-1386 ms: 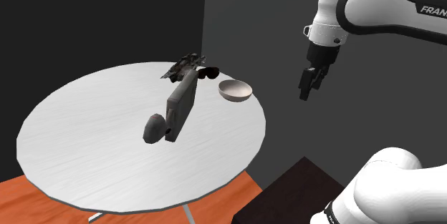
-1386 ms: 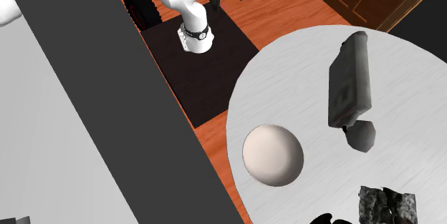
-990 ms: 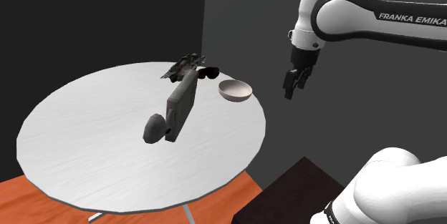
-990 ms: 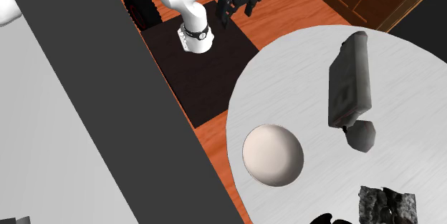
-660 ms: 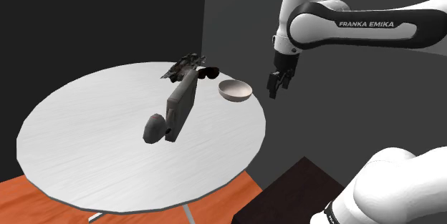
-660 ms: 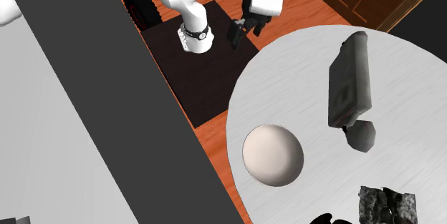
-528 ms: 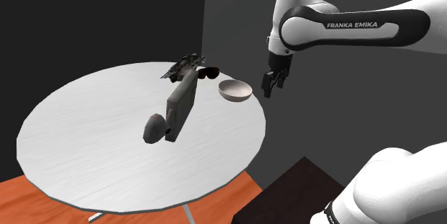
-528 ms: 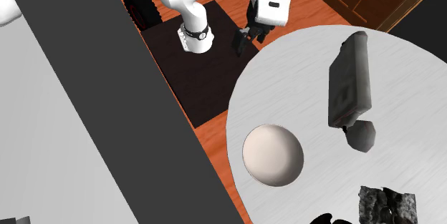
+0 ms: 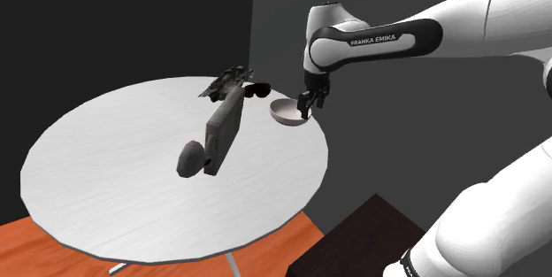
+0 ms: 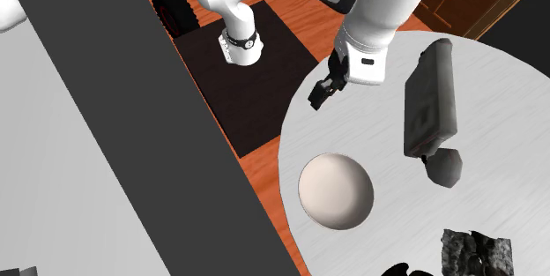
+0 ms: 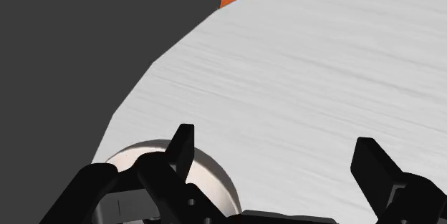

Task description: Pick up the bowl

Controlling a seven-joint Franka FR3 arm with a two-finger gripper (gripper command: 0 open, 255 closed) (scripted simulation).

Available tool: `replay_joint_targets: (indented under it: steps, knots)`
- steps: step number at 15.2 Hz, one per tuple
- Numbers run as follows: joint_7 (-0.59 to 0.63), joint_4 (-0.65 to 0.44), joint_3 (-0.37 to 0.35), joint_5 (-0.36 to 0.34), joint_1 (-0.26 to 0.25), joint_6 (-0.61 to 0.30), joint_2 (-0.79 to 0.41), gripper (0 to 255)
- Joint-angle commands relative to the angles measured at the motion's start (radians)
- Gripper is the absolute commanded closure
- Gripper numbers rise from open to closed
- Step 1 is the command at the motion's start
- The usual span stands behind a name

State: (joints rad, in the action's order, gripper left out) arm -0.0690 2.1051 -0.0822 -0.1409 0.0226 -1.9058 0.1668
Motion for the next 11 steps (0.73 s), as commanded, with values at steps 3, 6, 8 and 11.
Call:
replay_joint_targets:
  steps: [3, 6, 8, 11]
  knots:
    - [0.003, -0.109, -0.001, -0.026, 0.004, -0.052, -0.152, 0]
    - [0.008, -0.204, -0.001, -0.045, 0.002, -0.076, -0.265, 0]
    - [0.010, -0.275, -0.001, -0.058, 0.000, -0.086, -0.341, 0]
    - [0.011, -0.395, 0.001, -0.075, -0.006, -0.091, -0.459, 0]
